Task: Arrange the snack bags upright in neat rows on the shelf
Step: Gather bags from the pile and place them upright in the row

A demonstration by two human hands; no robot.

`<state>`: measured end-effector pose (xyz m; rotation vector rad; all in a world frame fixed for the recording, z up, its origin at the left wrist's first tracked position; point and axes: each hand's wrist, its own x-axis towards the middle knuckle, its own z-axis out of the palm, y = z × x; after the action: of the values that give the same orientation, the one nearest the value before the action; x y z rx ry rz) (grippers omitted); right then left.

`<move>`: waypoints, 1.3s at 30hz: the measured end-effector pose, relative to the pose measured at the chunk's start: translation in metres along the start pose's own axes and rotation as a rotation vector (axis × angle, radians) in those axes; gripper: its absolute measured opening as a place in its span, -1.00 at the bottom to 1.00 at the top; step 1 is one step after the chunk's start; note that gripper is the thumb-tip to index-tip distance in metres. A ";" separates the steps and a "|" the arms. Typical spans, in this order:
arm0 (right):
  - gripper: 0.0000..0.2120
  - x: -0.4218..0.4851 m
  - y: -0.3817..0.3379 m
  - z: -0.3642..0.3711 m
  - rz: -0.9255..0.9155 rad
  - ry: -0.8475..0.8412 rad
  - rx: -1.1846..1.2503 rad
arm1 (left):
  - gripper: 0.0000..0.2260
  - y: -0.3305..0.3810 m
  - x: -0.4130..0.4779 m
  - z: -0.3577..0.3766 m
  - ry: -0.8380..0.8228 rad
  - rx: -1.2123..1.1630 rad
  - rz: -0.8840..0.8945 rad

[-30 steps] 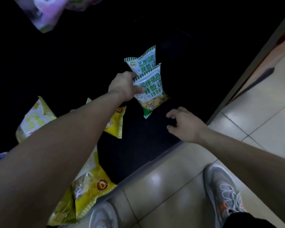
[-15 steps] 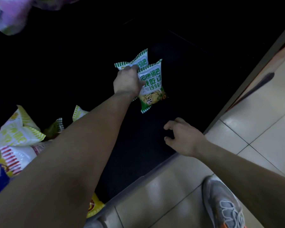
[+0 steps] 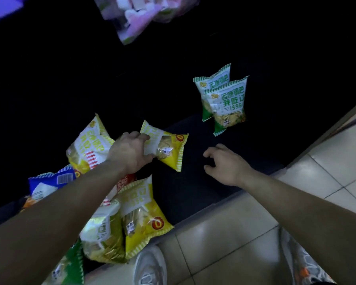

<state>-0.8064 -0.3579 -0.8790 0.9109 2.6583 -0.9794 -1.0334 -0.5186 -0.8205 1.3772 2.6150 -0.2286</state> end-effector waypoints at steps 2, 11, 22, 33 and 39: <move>-0.47 0.015 -0.015 0.011 -0.013 -0.015 -0.010 | -0.40 -0.010 -0.004 0.006 0.032 0.017 0.031; -0.24 0.102 -0.061 0.024 -0.081 0.071 -0.212 | -0.50 -0.018 -0.008 0.022 0.180 -0.014 0.166; -0.15 0.115 -0.062 0.030 0.059 -0.043 -0.121 | -0.55 -0.036 -0.015 0.023 0.251 -0.196 0.201; -0.17 0.051 -0.020 -0.011 -0.123 0.089 -0.079 | -0.25 -0.010 -0.008 0.009 0.180 -0.295 0.131; -0.22 0.017 0.005 -0.028 -0.168 0.128 0.064 | -0.19 0.032 -0.001 0.007 -0.017 -0.666 0.149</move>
<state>-0.8161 -0.3291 -0.8661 0.7975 2.8653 -1.0816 -1.0062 -0.5031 -0.8284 1.2832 2.2311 0.5923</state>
